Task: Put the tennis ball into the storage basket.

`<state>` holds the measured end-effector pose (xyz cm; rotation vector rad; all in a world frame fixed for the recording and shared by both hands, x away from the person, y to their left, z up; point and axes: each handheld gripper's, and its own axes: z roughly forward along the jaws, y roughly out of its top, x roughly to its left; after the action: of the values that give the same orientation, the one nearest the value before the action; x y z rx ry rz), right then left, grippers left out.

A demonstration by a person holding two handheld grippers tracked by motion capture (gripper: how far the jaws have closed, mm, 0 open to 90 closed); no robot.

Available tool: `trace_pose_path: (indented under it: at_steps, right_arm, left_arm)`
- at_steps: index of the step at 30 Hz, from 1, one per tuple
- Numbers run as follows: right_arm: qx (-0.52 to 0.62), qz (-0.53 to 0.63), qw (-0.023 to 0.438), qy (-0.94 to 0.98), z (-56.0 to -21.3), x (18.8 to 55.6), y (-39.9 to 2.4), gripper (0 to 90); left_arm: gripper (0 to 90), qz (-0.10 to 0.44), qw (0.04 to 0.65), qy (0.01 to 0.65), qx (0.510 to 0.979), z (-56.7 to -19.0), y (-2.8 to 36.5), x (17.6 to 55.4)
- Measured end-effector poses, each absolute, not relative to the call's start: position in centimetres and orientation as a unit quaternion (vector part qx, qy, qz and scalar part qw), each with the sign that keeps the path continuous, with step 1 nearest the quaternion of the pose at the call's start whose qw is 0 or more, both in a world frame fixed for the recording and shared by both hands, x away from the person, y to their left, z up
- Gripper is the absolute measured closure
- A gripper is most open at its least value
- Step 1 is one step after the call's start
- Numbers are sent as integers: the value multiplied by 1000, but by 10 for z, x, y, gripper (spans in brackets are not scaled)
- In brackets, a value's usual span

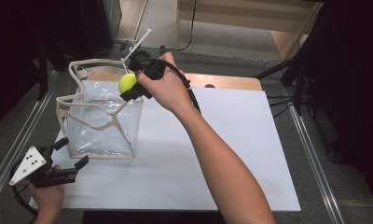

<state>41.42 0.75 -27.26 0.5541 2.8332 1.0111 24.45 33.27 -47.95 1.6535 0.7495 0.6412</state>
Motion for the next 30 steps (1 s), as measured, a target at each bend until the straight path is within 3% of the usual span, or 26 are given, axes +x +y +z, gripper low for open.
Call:
trace_pose_path:
  at_steps: [30]
  right_arm:
    - [162,327,30,931,-275,419,43,233]
  left_arm:
    - [53,271,576,320,701,-480,333,244]
